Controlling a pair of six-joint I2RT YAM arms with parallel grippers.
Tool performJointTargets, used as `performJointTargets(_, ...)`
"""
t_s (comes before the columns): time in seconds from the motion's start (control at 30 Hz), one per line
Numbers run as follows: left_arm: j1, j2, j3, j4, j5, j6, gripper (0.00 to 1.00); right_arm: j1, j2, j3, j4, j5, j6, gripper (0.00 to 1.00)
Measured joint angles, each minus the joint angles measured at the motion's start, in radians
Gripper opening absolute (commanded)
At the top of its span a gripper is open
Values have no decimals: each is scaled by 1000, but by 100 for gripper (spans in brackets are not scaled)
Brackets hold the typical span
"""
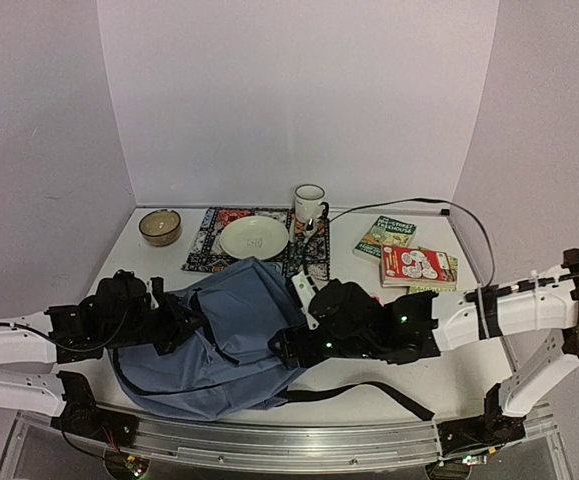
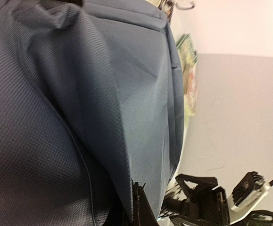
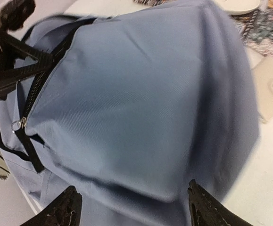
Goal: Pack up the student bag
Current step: Pass from the left arm to the right
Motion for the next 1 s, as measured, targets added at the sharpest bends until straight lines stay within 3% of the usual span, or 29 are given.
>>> performJointTargets(0.2,-2,-22,1,14,-70,-69,0,1,-106,-42,-6,42,159,98)
performJointTargets(0.43,-26,25,52,26,-113,-110,0,37,-95,-94,16,69,346,98)
performJointTargets(0.7,-91,79,91,73,-180,-147,0,74,-12,-143,178,64,474,97)
performJointTargets(0.8,-128,107,118,74,-222,-153,0,76,24,-143,224,63,483,88)
performJointTargets(0.9,-161,126,142,80,-258,-152,0,76,50,-143,257,65,487,64)
performJointTargets(1.0,-189,132,151,92,-288,-151,0,76,62,-143,265,69,490,32)
